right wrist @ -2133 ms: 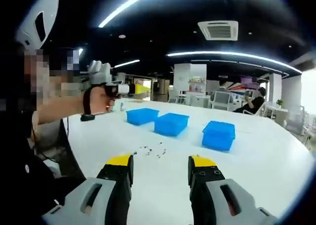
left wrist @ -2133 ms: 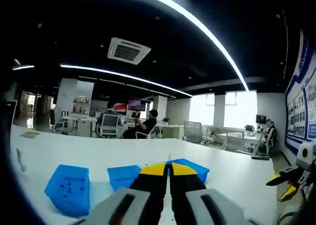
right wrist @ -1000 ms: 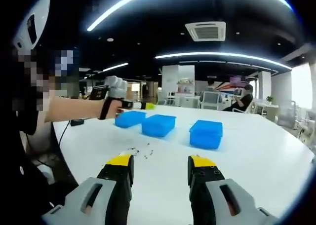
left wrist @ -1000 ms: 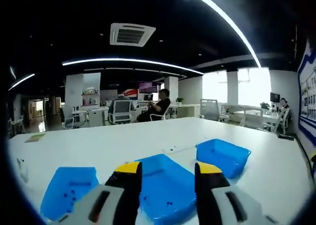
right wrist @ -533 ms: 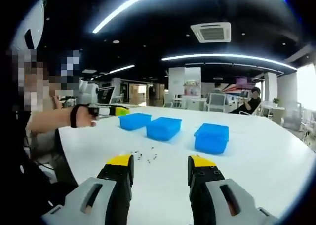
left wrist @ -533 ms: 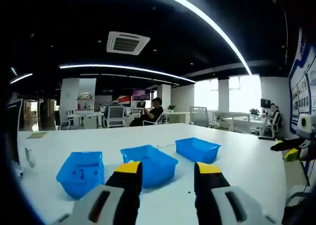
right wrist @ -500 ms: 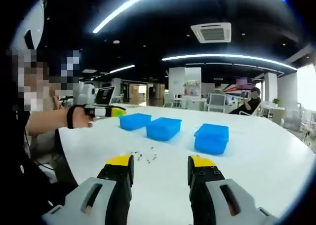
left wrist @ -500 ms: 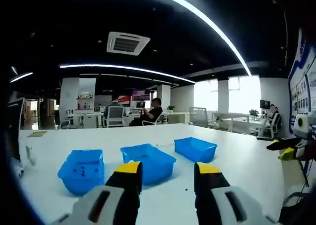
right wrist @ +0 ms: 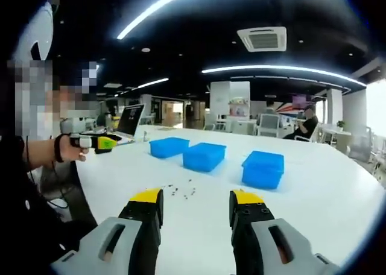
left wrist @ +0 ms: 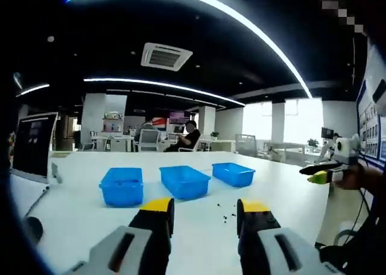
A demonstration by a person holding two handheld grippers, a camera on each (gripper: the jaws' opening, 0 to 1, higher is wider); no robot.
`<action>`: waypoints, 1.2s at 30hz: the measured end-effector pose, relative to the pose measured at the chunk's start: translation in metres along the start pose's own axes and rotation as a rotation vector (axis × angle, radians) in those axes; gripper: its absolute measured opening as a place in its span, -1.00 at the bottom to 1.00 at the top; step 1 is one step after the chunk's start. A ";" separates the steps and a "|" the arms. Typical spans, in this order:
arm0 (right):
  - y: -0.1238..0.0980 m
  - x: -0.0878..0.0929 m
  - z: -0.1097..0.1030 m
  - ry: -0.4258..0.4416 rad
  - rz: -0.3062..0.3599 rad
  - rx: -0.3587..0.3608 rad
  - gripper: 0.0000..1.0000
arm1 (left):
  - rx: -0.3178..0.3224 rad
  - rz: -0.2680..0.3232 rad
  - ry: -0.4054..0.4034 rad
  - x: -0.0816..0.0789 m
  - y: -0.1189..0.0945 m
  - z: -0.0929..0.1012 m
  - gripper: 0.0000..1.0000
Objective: Pick up the resistors one by one and place each resistor into its matching bin, sorting the parts by color and model until every resistor is separated into the correct bin for its type
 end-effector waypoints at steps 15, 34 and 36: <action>-0.010 0.002 -0.001 0.001 0.006 0.001 -0.09 | 0.489 -0.353 0.350 -0.005 0.050 0.043 -0.25; -0.019 0.012 -0.002 -0.008 -0.027 -0.019 -0.08 | 1.057 -1.020 0.877 0.042 0.096 0.062 -0.33; -0.020 0.013 -0.001 -0.002 -0.028 -0.014 -0.08 | 1.068 -1.061 0.897 0.049 0.105 0.061 -0.37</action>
Point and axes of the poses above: the point that each gripper's makers call its tool centre point, and the gripper's own axes: y roughly forward along the fingers, z roughly to its right, x roughly out of its underside, the point moved 3 cm from there along -y, roughly backward along the fingers, and after that the axes turned 12 degrees about x, right-handed, at the moved point
